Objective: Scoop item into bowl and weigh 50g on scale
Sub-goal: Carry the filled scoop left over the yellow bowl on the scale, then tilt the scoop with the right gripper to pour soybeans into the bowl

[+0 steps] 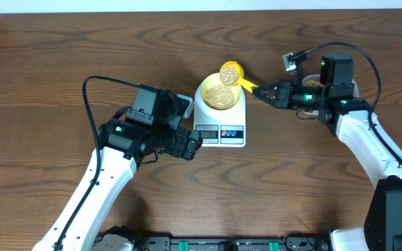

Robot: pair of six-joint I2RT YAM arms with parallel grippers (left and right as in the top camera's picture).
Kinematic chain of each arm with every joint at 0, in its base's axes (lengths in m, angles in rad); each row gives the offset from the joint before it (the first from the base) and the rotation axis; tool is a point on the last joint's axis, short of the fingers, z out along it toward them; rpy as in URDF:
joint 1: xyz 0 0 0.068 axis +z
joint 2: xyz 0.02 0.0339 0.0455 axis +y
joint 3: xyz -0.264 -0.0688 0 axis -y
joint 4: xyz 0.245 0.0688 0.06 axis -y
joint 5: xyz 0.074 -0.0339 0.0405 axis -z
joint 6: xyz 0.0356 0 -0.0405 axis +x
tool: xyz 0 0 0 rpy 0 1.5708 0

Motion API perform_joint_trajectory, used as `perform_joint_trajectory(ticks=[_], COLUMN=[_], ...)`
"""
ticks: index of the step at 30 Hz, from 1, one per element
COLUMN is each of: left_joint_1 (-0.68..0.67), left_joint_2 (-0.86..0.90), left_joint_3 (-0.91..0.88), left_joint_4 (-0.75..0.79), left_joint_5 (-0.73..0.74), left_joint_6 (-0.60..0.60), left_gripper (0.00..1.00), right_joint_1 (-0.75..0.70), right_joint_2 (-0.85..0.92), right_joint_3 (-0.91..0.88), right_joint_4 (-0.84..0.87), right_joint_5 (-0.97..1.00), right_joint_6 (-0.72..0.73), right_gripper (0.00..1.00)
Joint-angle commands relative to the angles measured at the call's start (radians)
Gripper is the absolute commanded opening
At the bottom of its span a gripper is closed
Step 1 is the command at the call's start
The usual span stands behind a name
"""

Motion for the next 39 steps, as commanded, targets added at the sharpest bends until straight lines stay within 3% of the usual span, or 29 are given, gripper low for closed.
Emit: perform_joint_trajectory(ticks=[1, 18, 39], left_joint_1=[0.004, 0.004, 0.004], left_joint_2=[-0.016, -0.016, -0.016], left_joint_3=[-0.009, -0.009, -0.009], left_joint_4=[-0.002, -0.002, -0.002], left_joint_5=[0.012, 0.012, 0.012], left_joint_6=[-0.004, -0.004, -0.004], left_gripper=[0.89, 0.89, 0.89], right_joint_1=[0.016, 0.095, 0.145], right_joint_2=[0.005, 0.005, 0.0], right_joint_3=[-0.002, -0.001, 0.08], right_joint_4=[0.001, -0.032, -0.148], right_joint_5=[0.044, 0.222, 0.354], right_joint_6=[-0.092, -0.331, -0.475], right_gripper=[0.01, 0.01, 0.01])
